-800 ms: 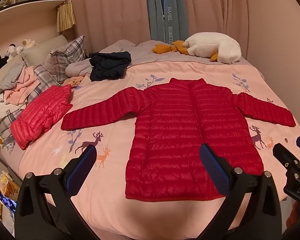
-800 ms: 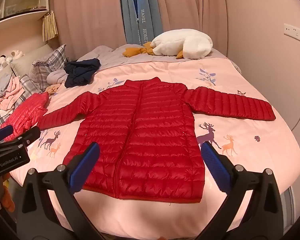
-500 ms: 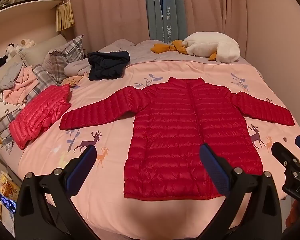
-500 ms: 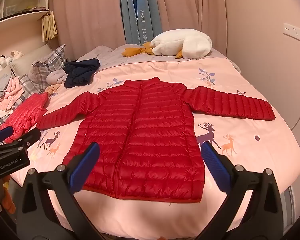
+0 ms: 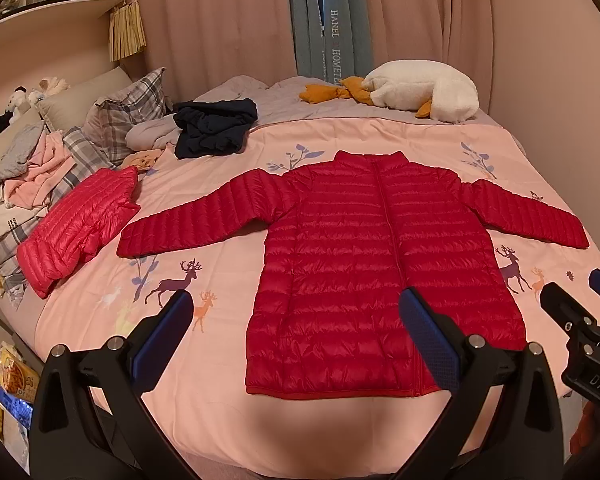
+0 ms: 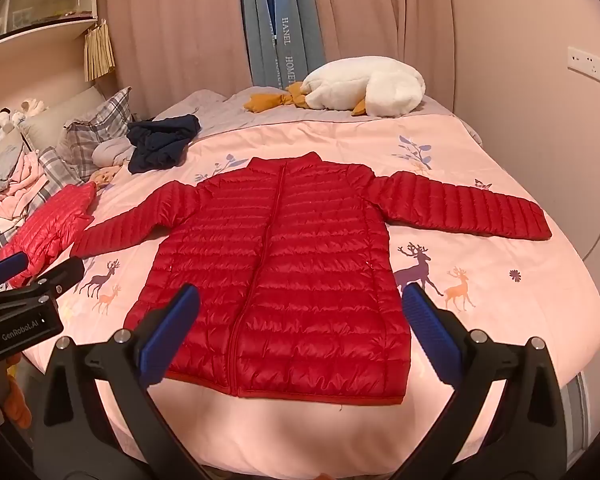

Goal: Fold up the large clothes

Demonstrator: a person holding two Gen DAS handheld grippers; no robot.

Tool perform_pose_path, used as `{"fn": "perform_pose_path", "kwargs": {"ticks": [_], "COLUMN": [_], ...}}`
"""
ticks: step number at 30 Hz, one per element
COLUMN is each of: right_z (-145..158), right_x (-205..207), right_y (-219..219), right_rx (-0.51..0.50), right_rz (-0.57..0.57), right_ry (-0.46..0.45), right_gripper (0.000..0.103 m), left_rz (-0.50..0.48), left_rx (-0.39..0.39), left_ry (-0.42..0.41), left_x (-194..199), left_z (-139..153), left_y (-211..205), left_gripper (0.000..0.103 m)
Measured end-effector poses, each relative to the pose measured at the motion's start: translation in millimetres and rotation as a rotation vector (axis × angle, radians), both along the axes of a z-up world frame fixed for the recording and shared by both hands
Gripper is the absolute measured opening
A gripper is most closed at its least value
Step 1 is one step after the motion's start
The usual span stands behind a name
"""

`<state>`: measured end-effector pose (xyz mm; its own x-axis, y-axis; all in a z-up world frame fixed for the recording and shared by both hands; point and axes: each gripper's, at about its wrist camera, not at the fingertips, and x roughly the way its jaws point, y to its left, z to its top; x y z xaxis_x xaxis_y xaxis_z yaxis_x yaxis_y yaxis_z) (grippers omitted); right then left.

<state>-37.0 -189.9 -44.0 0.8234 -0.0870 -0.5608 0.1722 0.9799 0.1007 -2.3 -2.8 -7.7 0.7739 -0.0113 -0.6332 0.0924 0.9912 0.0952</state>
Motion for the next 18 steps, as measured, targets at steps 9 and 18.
{"fn": "perform_pose_path", "kwargs": {"ticks": [9,18], "right_z": [-1.1,-1.5], "right_x": [-0.2,0.0], "right_y": [0.2,2.0], "right_rx": [0.0,0.0], "right_rz": [0.0,0.0], "right_ry": [0.001,0.0], "right_gripper": [0.101,0.101], "left_rz": [-0.005,-0.002], "left_rx": [-0.003,-0.004], "left_ry": [0.007,0.008], "left_x": [-0.3,0.8], "left_z": [-2.8,-1.2], "left_y": [1.9,1.1], "left_gripper": [0.102,0.102]}}
